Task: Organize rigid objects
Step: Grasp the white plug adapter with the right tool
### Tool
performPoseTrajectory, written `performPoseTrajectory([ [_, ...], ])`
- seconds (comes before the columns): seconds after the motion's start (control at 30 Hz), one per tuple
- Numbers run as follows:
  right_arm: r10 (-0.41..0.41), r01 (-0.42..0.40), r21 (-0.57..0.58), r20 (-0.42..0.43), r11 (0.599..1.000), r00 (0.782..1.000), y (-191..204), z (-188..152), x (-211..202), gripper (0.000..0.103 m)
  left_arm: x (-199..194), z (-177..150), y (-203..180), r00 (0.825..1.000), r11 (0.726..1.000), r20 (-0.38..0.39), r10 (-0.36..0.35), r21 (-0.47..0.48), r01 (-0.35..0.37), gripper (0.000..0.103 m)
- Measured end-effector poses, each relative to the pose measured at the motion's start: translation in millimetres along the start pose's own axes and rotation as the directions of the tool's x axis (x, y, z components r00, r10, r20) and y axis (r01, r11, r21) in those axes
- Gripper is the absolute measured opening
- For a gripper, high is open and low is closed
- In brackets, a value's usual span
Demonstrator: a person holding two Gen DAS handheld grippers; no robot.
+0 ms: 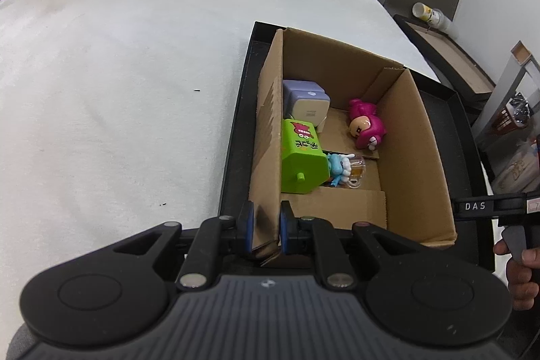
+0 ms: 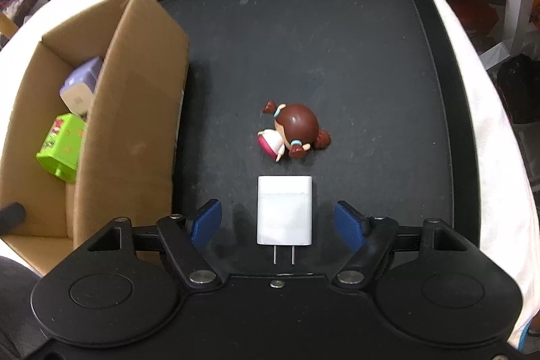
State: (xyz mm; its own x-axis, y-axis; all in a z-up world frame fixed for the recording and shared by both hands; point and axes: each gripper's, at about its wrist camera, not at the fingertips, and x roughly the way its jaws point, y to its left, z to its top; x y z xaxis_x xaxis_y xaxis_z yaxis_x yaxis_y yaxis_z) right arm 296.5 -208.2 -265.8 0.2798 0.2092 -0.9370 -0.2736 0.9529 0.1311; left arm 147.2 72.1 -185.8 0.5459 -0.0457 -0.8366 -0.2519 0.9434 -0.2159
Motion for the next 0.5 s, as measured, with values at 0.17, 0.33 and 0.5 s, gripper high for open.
performPoseTrajectory([
  [0.17,0.008,-0.008,0.001,-0.038,1.0,0.999,-1.3,0.8,10.7,0.045,0.3,-0.2,-3.0,1.0,1.0,-0.002,0.023,0.008,-0.023,0.014],
  [0.33,0.018,-0.017,0.007,-0.04,1.0,0.999,-1.9,1.4,13.1,0.037,-0.2,-0.2,-4.9,0.999,0.999,-0.002,0.035,0.012,-0.035,0.014],
  [0.5,0.05,-0.049,0.037,-0.026,0.998,0.998,-6.5,0.7,5.8,0.037,-0.6,-0.4,-6.7,0.999,0.999,-0.003,0.04,0.018,-0.04,0.014],
])
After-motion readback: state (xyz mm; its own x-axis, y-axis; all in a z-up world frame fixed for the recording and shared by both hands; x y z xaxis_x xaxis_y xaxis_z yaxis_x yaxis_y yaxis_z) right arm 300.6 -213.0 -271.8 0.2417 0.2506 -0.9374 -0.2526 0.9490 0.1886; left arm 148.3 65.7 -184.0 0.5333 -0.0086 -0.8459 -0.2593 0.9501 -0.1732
